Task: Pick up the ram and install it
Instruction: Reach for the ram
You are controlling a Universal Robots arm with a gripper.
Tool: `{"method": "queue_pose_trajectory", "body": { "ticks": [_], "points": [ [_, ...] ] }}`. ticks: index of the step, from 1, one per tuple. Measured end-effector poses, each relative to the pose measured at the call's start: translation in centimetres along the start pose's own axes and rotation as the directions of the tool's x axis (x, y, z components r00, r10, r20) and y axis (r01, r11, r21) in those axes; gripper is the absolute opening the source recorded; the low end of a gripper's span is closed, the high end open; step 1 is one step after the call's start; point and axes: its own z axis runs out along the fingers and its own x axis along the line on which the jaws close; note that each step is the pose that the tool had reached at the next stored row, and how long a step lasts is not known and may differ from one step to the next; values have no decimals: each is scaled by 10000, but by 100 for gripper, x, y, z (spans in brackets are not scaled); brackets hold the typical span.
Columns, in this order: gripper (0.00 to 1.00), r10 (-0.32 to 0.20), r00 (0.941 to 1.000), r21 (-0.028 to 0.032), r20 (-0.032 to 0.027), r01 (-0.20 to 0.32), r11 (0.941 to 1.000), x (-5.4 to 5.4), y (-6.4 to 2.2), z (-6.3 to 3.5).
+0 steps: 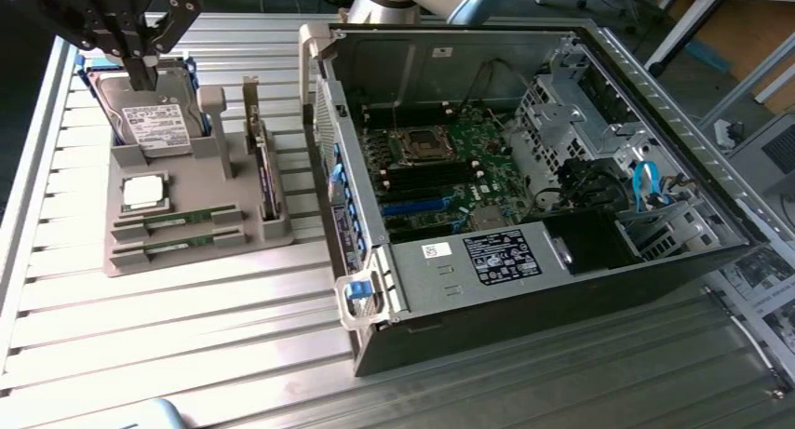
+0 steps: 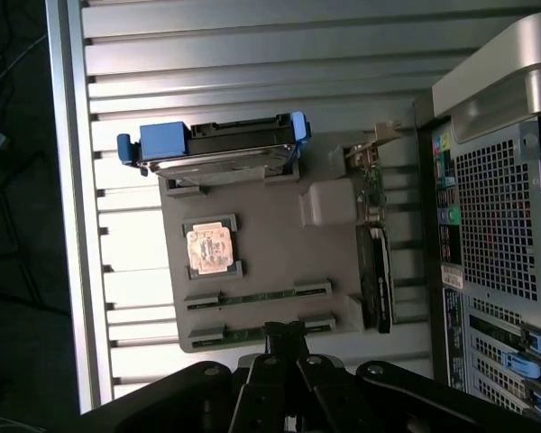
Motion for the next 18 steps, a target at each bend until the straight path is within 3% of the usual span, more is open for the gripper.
{"method": "queue_pose_trajectory", "body": {
  "ticks": [18],
  "points": [
    [11,0,10000,0,1,0,10000,-8,-110,-4]
  ]
}}
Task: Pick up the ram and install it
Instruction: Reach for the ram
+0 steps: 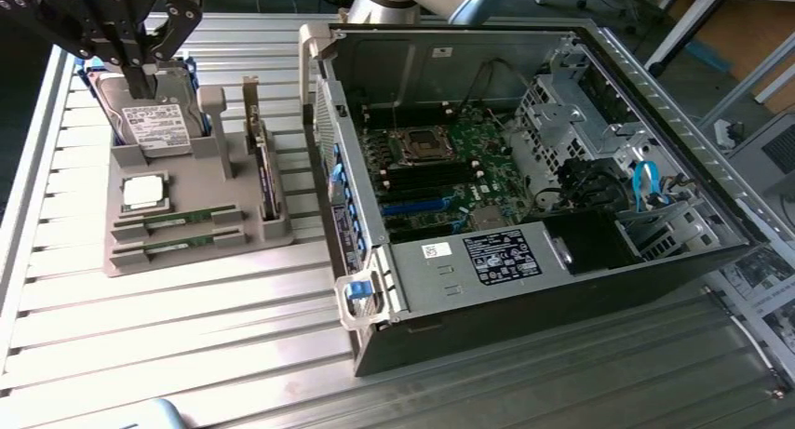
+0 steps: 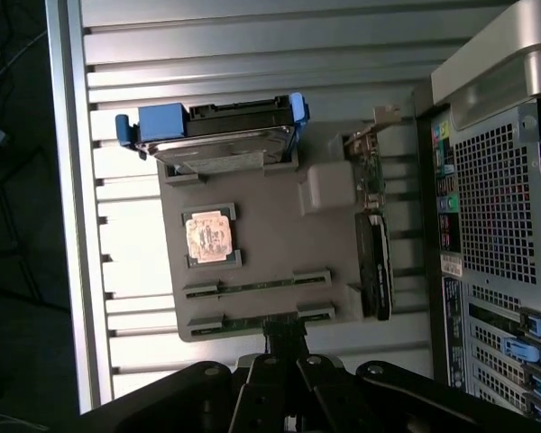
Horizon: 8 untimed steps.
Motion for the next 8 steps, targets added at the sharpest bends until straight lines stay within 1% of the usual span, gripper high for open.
{"method": "queue_pose_trajectory", "body": {
  "ticks": [8],
  "points": [
    [11,-1,10000,1,0,1,10000,-4,-49,-2]
  ]
}}
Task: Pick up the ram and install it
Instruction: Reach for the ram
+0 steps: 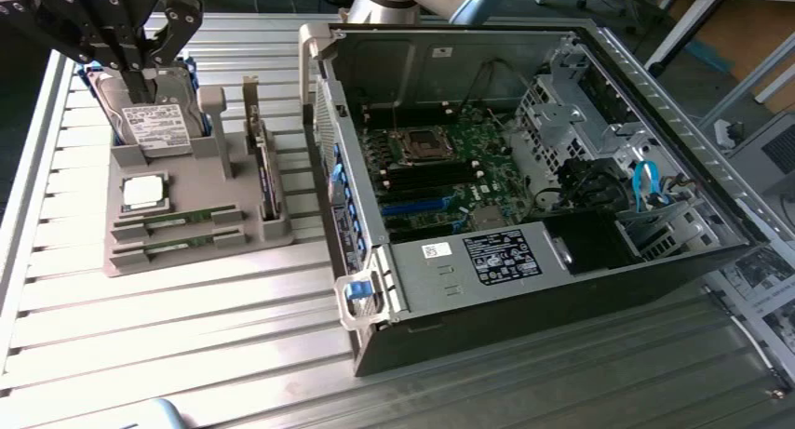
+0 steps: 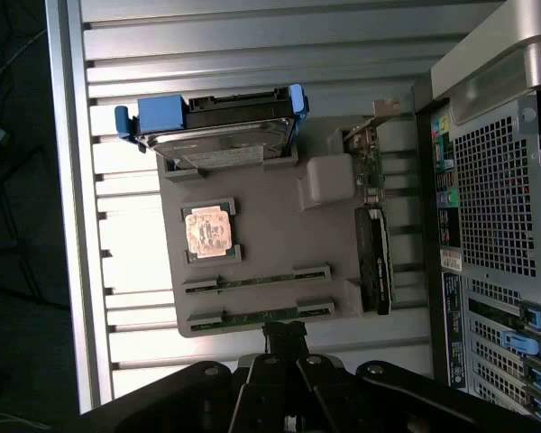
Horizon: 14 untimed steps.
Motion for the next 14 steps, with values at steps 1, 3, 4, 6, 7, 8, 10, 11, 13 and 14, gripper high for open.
{"method": "queue_pose_trajectory", "body": {
  "ticks": [1,3,4,6,7,8,10,11,13,14],
  "points": [
    [11,0,10000,0,-1,0,10000,0,-6,0],
    [11,0,10000,0,0,0,10000,-1,-16,-1],
    [11,0,10000,-1,0,0,10000,-1,-21,0],
    [11,0,10000,0,-1,0,10000,-2,-29,-1],
    [11,0,10000,-1,1,0,10000,-3,-33,-1],
    [11,0,10000,0,0,0,10000,-3,-37,-2],
    [11,0,10000,0,0,0,10000,-4,-45,-2],
    [11,0,10000,0,0,0,10000,-4,-49,-2],
    [11,0,10000,0,0,0,10000,-4,-57,-2],
    [11,0,10000,0,0,0,10000,-5,-61,-3]
  ]
}}
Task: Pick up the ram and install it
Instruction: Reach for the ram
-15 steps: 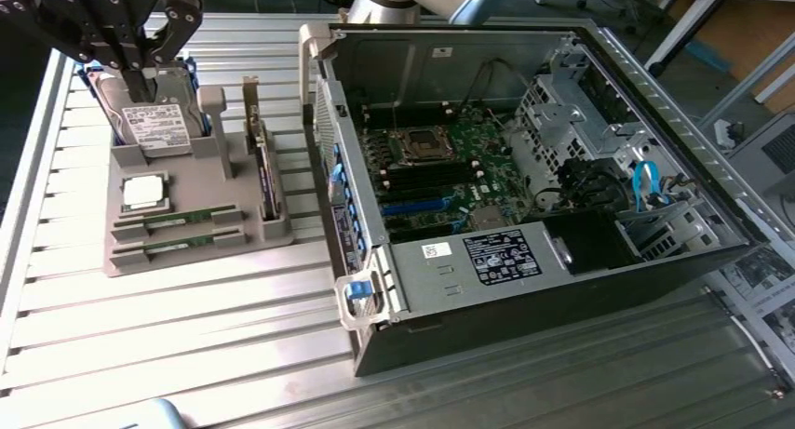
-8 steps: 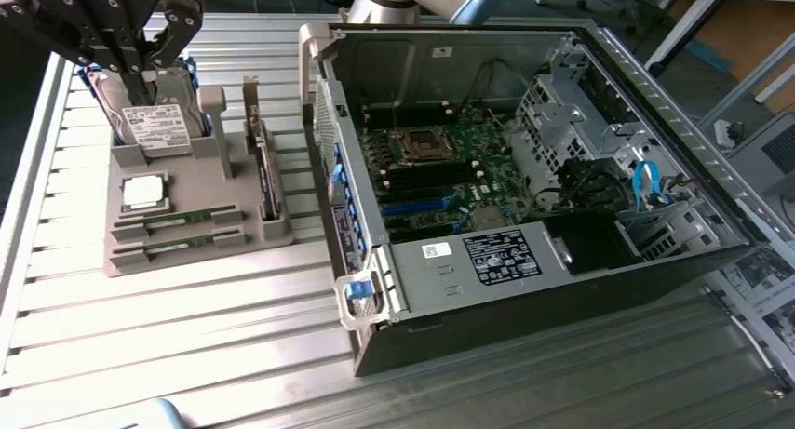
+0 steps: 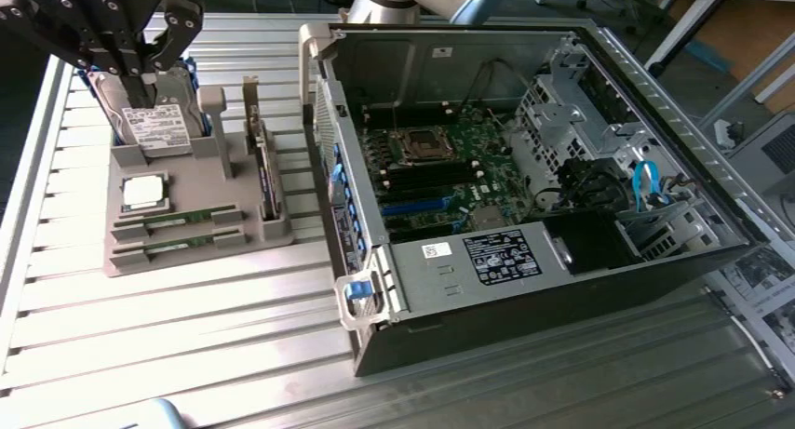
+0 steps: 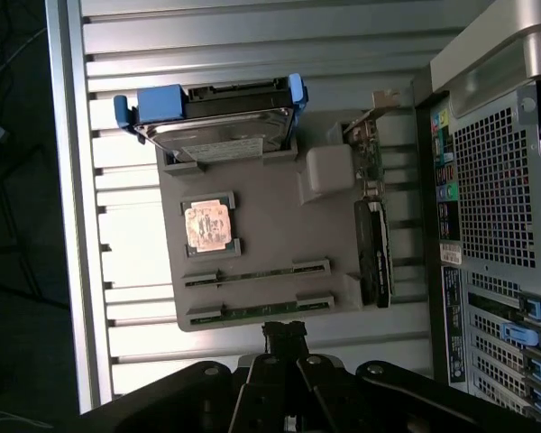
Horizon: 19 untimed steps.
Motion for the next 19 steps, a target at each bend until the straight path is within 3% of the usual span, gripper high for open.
{"method": "queue_pose_trajectory", "body": {
  "ticks": [19],
  "points": [
    [11,0,10000,0,0,0,10000,-9,-119,-4]
  ]
}}
